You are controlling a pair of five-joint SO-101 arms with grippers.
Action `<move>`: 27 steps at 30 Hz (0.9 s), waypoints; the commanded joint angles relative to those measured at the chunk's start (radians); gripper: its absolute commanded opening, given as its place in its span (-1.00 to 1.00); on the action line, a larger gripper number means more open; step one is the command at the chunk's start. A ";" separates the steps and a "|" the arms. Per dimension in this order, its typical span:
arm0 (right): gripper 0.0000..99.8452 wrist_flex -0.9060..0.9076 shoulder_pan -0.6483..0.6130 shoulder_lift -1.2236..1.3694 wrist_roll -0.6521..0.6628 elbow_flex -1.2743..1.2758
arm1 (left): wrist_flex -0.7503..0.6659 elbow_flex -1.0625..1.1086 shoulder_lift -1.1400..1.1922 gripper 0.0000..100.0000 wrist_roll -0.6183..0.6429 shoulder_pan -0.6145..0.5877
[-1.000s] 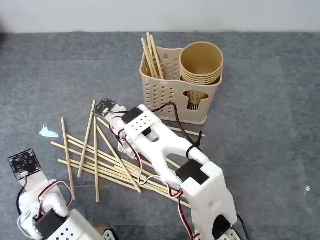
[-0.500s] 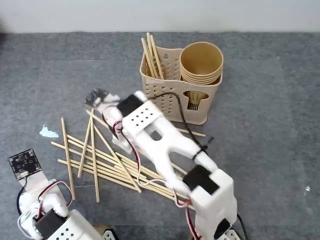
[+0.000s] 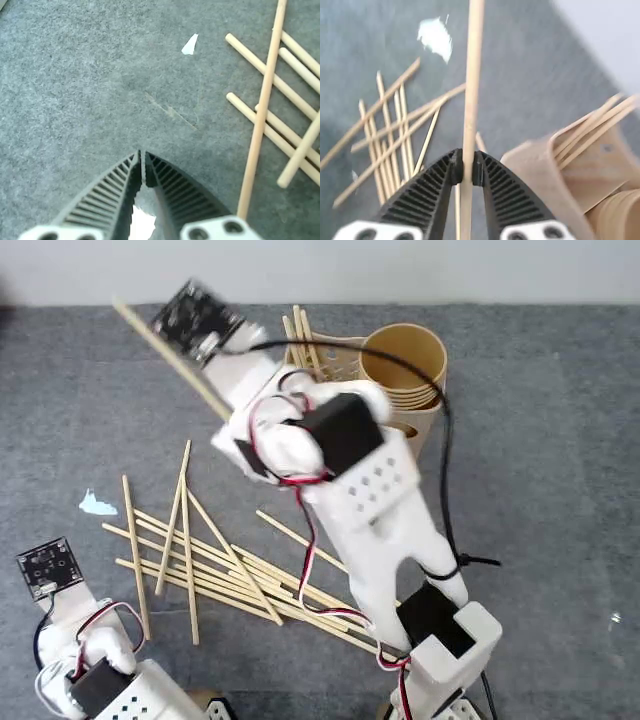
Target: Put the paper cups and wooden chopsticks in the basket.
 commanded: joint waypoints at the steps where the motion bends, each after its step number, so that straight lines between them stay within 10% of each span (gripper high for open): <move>1: -0.98 -0.090 0.039 -0.062 0.006 -0.127 | -0.017 -0.007 0.003 -0.97 -0.008 0.008; 16: -0.98 -0.595 0.219 -0.061 -0.069 -0.149 | -0.017 -0.007 0.003 -0.97 -0.008 0.008; 27: -0.98 -0.618 0.318 0.058 -0.114 -0.081 | -0.017 -0.007 0.003 -0.97 -0.008 0.008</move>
